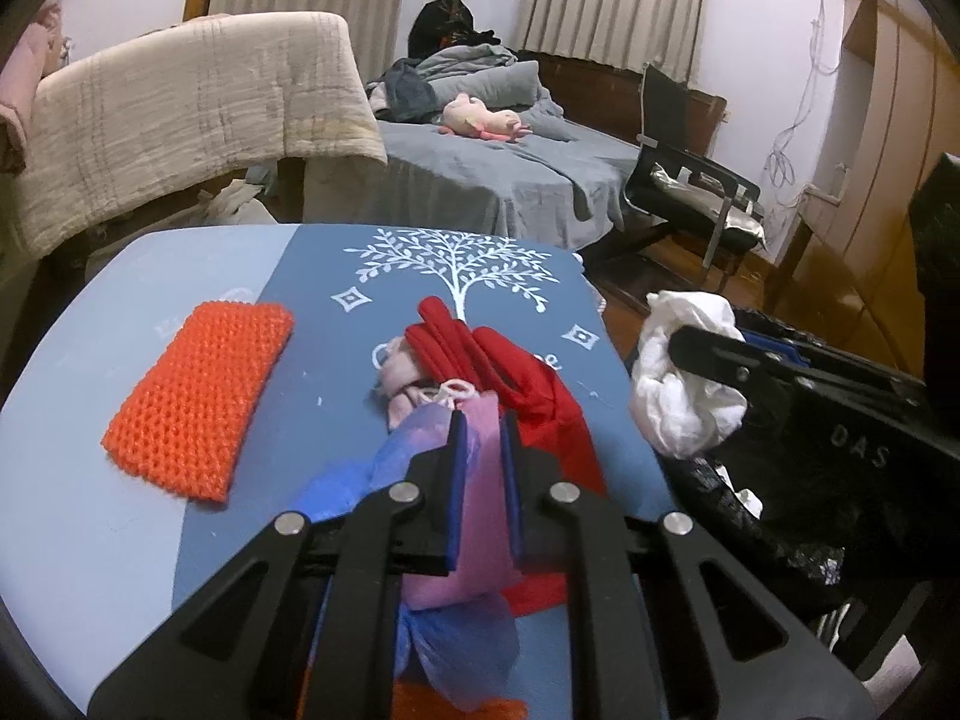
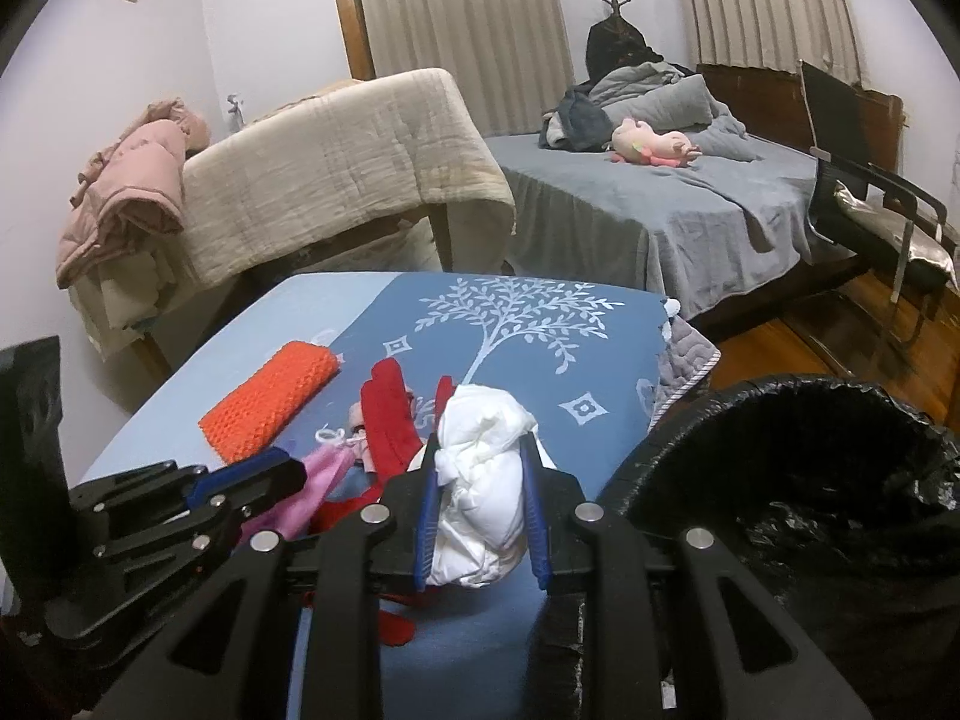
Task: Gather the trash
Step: 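Carry the pink bag and white tissue over the trash bin with both grippers, then open both grippers to drop the pink bag and tissue into the bin, then move both tools back over the remaining items on the table, then grasp the blue plastic bag with the left gripper and lift it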
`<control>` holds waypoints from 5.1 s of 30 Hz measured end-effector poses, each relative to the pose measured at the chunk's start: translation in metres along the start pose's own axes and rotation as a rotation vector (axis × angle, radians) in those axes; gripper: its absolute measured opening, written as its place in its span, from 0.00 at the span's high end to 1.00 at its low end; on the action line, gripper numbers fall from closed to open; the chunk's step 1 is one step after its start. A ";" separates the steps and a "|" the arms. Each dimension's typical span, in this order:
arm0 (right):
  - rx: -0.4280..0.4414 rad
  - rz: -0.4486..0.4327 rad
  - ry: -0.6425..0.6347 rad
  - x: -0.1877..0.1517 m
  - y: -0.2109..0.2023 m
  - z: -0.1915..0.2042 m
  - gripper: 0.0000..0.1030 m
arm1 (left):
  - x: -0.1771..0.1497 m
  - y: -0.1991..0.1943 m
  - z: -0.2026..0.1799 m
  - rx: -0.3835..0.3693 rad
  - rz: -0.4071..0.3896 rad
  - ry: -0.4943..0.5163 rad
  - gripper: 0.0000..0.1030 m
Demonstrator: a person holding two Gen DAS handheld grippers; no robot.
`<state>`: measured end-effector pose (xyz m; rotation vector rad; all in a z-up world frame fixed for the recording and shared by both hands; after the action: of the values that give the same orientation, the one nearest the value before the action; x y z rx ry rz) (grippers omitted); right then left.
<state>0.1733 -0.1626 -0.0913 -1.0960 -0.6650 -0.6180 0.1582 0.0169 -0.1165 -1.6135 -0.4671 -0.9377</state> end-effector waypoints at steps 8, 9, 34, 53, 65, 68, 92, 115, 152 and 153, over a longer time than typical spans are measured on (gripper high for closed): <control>0.012 0.004 -0.002 -0.004 -0.002 0.001 0.76 | -0.011 -0.024 -0.001 0.035 -0.009 0.017 0.71; 0.013 0.005 -0.003 -0.005 -0.002 0.001 0.76 | -0.012 -0.025 0.000 0.037 -0.005 0.015 0.71; -0.015 0.014 0.025 -0.005 -0.002 -0.015 0.76 | -0.014 0.031 -0.011 0.047 0.099 0.037 0.78; -0.015 -0.079 0.029 0.013 -0.037 -0.021 0.76 | 0.033 -0.023 -0.031 0.009 -0.093 0.038 0.97; -0.125 -0.148 0.080 0.019 -0.084 -0.071 0.76 | 0.064 -0.014 -0.090 -0.105 -0.129 0.093 0.97; -0.170 -0.160 0.107 0.016 -0.096 -0.092 0.76 | 0.068 -0.006 -0.111 -0.145 -0.126 0.120 0.97; -0.330 -0.235 0.203 -0.002 -0.127 -0.143 0.07 | 0.058 -0.007 -0.127 -0.129 -0.115 0.176 0.39; -0.104 -0.132 0.047 -0.021 -0.041 -0.011 0.06 | -0.022 -0.047 0.013 0.185 -0.006 0.032 0.28; -0.098 -0.106 0.003 -0.017 -0.019 0.001 0.06 | -0.011 -0.037 0.037 0.152 -0.036 -0.076 0.62; -0.094 -0.106 0.002 -0.016 -0.018 0.003 0.06 | -0.009 -0.040 0.041 0.159 -0.044 -0.079 0.62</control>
<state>0.1489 -0.1639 -0.0914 -1.1526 -0.7016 -0.7479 0.1367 0.0679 -0.0994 -1.5045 -0.6186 -0.8498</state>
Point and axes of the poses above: each gripper's, at about its wrist camera, not at the fingertips, and y roughly the way its jaws point, z to its left, x to its top, the point moved 1 cm from there along y, roughly the way its jaws point, and after that the axes turned 10 degrees about y, right-handed, at the moved point
